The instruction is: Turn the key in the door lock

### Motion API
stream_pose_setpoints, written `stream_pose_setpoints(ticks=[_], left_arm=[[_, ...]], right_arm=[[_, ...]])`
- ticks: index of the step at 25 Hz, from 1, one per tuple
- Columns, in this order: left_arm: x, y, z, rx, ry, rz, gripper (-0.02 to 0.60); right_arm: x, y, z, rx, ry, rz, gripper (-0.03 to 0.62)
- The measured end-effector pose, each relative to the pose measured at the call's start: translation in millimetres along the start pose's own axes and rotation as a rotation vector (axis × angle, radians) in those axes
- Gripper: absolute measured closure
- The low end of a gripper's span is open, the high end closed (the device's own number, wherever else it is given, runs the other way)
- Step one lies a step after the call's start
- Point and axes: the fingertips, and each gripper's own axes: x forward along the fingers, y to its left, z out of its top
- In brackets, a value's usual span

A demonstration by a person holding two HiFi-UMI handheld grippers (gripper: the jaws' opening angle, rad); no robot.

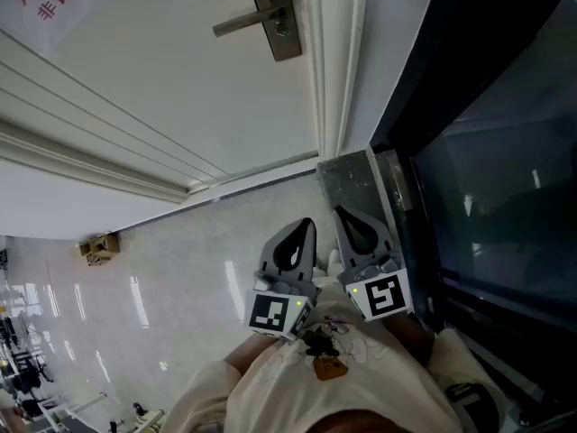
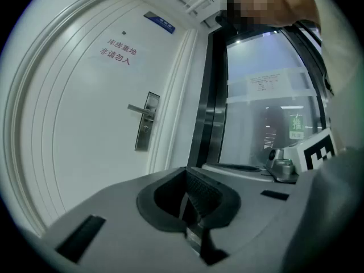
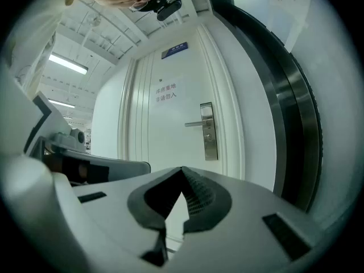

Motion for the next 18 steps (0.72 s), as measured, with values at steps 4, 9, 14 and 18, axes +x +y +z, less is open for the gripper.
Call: stream_pose_setpoints(ticks=[4, 9, 14, 18], left_arm=[[4, 0, -1, -0.004, 0.008, 0.008, 0.578], [13, -5, -1, 0.001, 0.004, 0.006, 0.578], [31, 10, -2, 0.036, 0.014, 0.036, 0.578], [60, 50, 19, 0.151, 0.031, 0.075, 0.578]], right_arm=[[1, -4, -2, -0.003, 0.006, 0.002, 0.588], [2, -7, -1, -0.007, -0.002, 0.014, 0.588], [13, -16, -3, 0.030, -0.014, 0.023, 0.588], [37, -22, -4, 0.056, -0.012, 0.033, 0.586]])
